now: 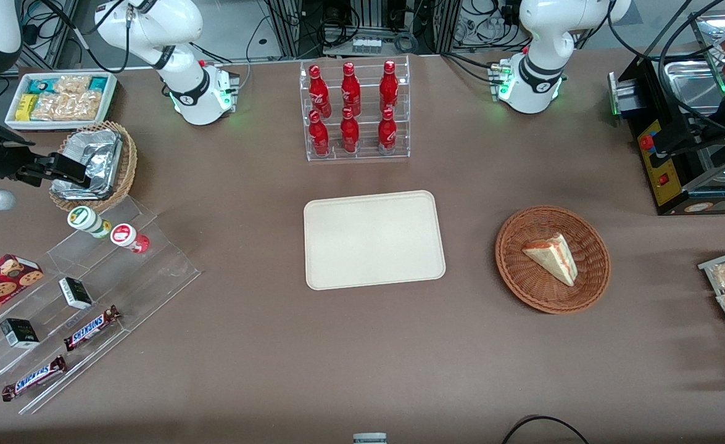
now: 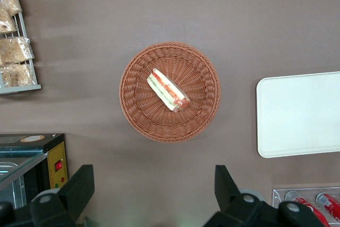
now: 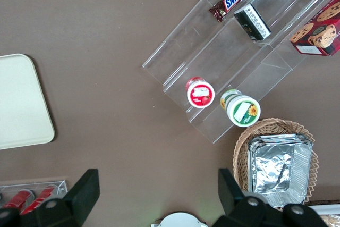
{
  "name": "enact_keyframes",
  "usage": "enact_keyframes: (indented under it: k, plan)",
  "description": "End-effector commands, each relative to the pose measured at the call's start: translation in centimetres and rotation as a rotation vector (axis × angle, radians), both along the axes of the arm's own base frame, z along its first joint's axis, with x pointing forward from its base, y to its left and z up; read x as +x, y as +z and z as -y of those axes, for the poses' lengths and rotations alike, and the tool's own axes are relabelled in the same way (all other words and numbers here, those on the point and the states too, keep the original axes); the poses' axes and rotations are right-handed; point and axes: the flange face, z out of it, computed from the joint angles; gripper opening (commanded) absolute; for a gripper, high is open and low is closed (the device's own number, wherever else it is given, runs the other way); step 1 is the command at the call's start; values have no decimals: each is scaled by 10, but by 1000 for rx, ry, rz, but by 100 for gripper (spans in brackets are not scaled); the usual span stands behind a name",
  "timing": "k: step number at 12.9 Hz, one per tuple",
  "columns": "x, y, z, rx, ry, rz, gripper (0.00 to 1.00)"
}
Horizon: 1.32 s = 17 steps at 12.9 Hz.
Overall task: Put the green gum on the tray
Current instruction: 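Move the right gripper down toward the green-lidded gum tub on the stand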
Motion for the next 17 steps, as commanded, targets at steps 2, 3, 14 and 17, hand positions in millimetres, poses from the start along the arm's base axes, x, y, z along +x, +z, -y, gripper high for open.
enact_keyframes:
  k: [2, 3, 14, 17]
  plan:
    - [-4, 5, 14, 27, 15, 1, 99]
    - [-5, -1, 20, 30, 14, -9, 99]
    - [-60, -130, 99, 31, 480, 149, 99]
    - [-64, -151, 118, 9, 598, 183, 99]
